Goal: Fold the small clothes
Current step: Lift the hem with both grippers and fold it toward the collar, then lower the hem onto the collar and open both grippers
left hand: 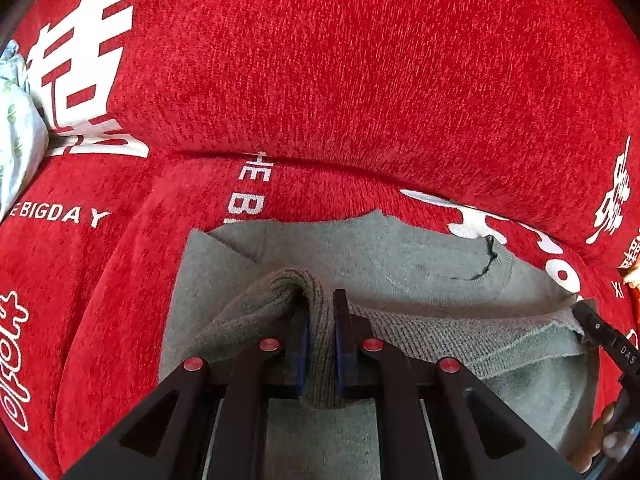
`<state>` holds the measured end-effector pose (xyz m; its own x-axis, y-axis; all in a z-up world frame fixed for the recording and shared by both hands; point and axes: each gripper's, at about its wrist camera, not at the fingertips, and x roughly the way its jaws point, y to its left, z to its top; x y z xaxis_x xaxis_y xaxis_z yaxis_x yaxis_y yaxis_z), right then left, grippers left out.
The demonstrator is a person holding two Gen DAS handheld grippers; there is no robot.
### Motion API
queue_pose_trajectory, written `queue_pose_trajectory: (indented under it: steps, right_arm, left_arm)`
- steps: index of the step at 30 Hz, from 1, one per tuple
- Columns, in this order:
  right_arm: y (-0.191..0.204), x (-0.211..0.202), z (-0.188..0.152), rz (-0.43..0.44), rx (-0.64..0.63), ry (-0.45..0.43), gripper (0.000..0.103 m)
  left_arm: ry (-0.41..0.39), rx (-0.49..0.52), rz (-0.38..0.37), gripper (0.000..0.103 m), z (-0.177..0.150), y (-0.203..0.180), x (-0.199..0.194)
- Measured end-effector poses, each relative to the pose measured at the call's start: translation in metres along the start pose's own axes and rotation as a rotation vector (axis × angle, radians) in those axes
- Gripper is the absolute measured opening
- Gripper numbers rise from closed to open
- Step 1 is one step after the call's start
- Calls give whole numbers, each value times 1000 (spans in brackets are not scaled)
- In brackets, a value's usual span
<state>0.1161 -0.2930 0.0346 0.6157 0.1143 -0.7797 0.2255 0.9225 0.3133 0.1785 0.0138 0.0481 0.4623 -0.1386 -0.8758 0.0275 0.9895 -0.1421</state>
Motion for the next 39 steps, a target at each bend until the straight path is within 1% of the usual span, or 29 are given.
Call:
queue_pose_trajectory:
  steps: [4, 6, 7, 8, 9, 10, 11, 12, 13, 14, 15, 16, 18, 19, 20, 24, 26, 28, 29, 31, 32, 33, 34, 36, 38, 39]
  right_arm:
    - [-3, 13, 1, -13, 0, 39, 12]
    - [-5, 19, 0, -7, 2, 63, 14]
    - [-6, 21, 1, -1, 2, 70, 18]
    - [-6, 21, 1, 5, 4, 76, 25]
    - [-7, 21, 1, 16, 9, 82, 41]
    - [-8, 20, 2, 33, 15, 86, 52]
    - [-8, 18, 3, 47, 21, 81, 78]
    - [-8, 13, 3, 48, 24, 66, 85]
    - [-7, 6, 3, 35, 22, 34, 87]
    - [-6, 1, 3, 22, 12, 11, 87]
    - [-5, -2, 3, 18, 5, 6, 87]
    - [-4, -5, 3, 20, 3, 9, 87]
    - [-4, -10, 1, 28, 3, 9, 87]
    - [-4, -12, -1, 26, 0, 7, 87]
    - [-4, -15, -3, 18, -4, 7, 87]
    - [2, -22, -8, 3, -37, -2, 87]
    - [11, -23, -9, -9, -75, -12, 87]
    - [24, -21, -7, -17, -121, -18, 87]
    - [29, -20, -7, -13, -137, -18, 87]
    - [42, -13, -8, -1, -180, -8, 87]
    - [49, -7, -8, -1, -204, 4, 87]
    - [52, -1, -9, -2, -221, 17, 87]
    - [54, 7, -9, -6, -230, 36, 87]
    - [52, 20, -10, -26, -231, 71, 87]
    - [43, 33, -11, -85, -221, 92, 87]
    - [37, 36, -11, -110, -212, 95, 87]
  left_arm:
    - [40, -1, -2, 12, -1, 2, 12]
    - [84, -14, -9, 14, -2, 6, 21]
    - [99, -24, -22, 15, -3, 9, 24]
    - [101, -38, -40, 15, -2, 12, 24]
    - [104, -58, -64, 15, -2, 15, 24]
    - [113, -69, -79, 16, -1, 17, 23]
    - [125, -76, -91, 18, 0, 19, 23]
    - [137, -83, -108, 28, 1, 21, 23]
    - [138, -90, -124, 40, 1, 22, 21]
    - [133, -100, -137, 49, 1, 24, 19]
    - [124, -121, -149, 69, 0, 27, 15]
    - [118, -143, -159, 82, 0, 30, 11]
    - [100, -201, -225, 82, -3, 39, 3]
    - [100, -218, -242, 82, -3, 42, 0]
    - [93, -233, -252, 82, -4, 46, -3]
    - [24, -255, -243, 82, -9, 62, -24]
    - [6, -217, -240, 82, -11, 57, -29]
    - [0, -134, -236, 82, -11, 40, -30]
    - [1, -80, -221, 82, -11, 26, -28]
    - [11, -6, -195, 82, -9, 7, -20]
    - [16, 20, -173, 82, -8, -1, -13]
    - [25, 37, -133, 82, -4, -8, -3]
    - [35, 48, -95, 82, -1, -12, 8]
    - [46, 50, -47, 82, 5, -10, 24]
    - [63, 25, -34, 82, 8, 3, 39]
    - [50, 19, -34, 82, 8, 10, 42]
